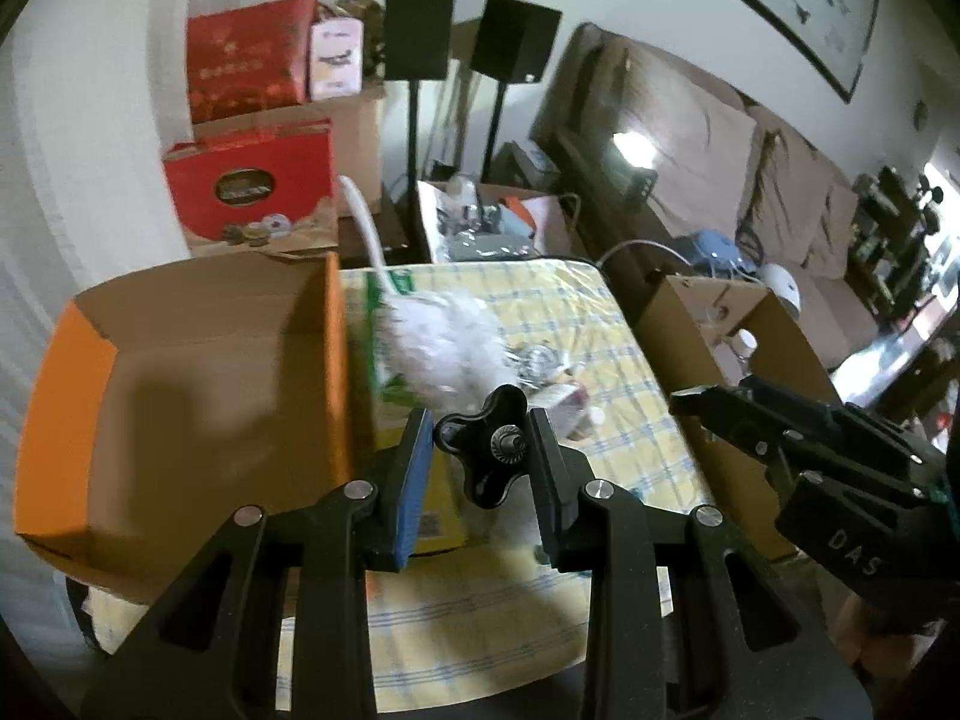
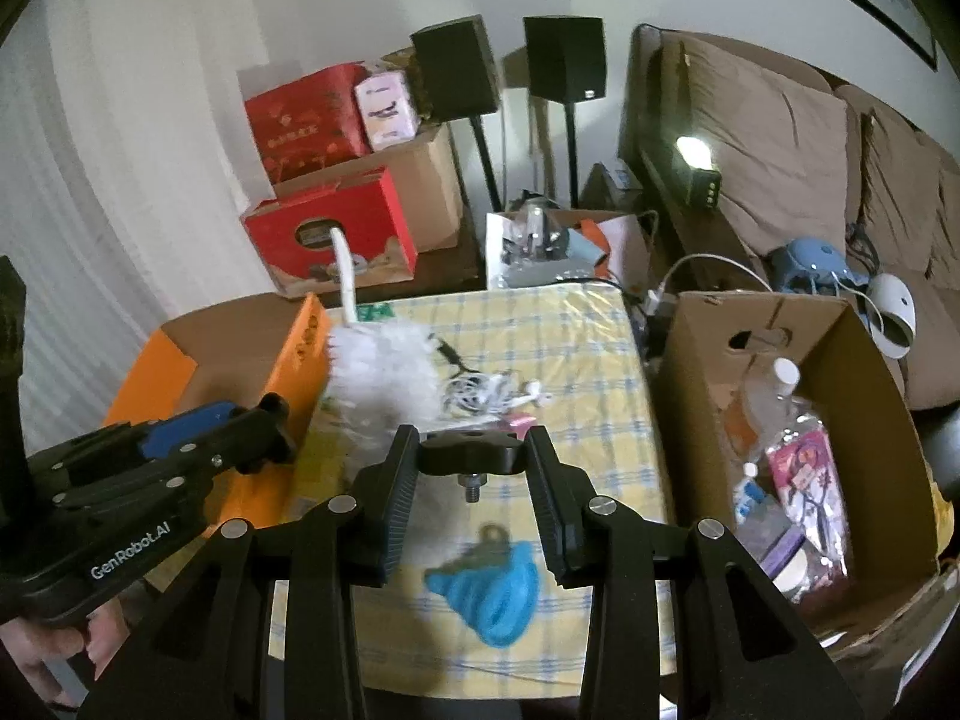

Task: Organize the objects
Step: 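Carry both black knobs into the orange box and open both tools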

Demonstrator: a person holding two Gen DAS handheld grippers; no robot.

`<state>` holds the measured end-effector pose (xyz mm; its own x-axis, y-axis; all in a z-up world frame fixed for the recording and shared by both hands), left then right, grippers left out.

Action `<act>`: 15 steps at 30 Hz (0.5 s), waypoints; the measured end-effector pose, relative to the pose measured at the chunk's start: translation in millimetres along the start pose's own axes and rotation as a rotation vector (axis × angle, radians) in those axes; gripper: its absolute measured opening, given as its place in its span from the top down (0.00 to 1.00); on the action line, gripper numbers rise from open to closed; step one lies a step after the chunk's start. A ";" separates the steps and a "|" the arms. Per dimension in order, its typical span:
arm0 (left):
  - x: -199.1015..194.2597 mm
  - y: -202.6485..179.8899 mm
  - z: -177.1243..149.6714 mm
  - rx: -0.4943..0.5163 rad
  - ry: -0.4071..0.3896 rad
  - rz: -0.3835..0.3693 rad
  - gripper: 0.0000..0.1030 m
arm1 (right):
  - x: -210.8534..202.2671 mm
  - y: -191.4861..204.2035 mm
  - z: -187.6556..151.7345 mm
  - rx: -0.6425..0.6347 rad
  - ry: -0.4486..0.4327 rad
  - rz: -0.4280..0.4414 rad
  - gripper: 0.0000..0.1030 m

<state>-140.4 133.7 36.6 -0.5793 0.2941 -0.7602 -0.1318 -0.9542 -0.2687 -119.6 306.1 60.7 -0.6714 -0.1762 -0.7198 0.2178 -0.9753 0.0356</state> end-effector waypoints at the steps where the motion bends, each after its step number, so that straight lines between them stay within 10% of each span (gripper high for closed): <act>1: -2.5 4.2 0.2 -0.003 -0.005 0.004 0.72 | 1.3 6.2 1.4 -0.007 -0.001 0.003 0.65; 15: -31.7 75.2 1.7 -0.057 -0.069 0.113 0.72 | 15.6 84.7 16.9 -0.089 -0.034 0.020 0.65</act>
<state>-133.3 52.6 41.5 -0.6419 0.1786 -0.7457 -0.0180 -0.9757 -0.2182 -123.6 218.6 64.2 -0.6895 -0.2013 -0.6957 0.2922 -0.9563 -0.0129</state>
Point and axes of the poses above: each gripper's, at about its wrist camera, not at the fingertips, and x roughly the way its jaws point, y to its left, z to its top, the point moved 1 cm from there along x, roughly the way its jaws point, and after that the axes turned 9 degrees about -x, right-handed, at the moved point
